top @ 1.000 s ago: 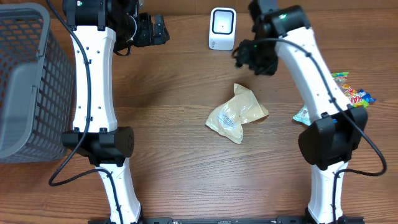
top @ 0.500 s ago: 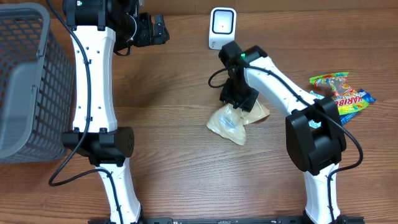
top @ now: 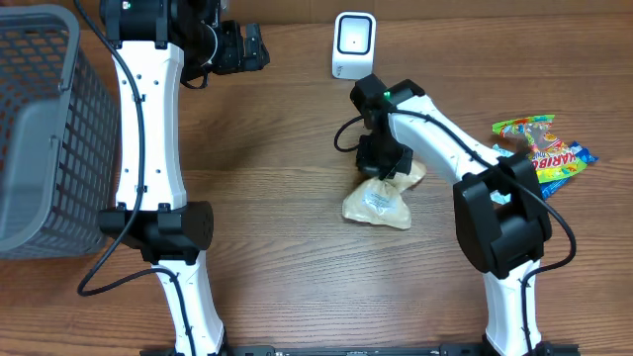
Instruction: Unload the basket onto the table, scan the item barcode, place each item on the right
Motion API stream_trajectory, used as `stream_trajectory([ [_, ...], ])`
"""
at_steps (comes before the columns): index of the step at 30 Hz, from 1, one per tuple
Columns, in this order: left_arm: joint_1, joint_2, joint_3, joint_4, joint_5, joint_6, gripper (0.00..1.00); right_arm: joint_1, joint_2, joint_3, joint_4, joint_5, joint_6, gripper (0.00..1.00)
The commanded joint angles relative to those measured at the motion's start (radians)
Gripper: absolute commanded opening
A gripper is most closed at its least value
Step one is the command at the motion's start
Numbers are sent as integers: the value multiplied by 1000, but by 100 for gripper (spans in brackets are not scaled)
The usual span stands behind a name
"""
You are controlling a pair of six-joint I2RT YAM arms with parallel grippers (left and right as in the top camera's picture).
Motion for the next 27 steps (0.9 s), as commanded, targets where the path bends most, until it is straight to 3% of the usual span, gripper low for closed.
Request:
stream_trajectory([
  [1, -13, -28, 0, 1, -2, -6, 100, -35, -56, 115, 0, -253, -253, 4],
  [5, -13, -28, 0, 1, -2, -6, 100, -141, -80, 150, 7, -789, -454, 4],
  [9, -13, -28, 0, 1, -2, -6, 100, -208, -79, 143, -6, -1091, -585, 4],
  [20, -13, -28, 0, 1, -2, -6, 100, -256, -79, 143, -23, -1413, -688, 4],
  [27, -13, -28, 0, 1, -2, -6, 100, -269, -79, 145, -3, -1492, -619, 4],
])
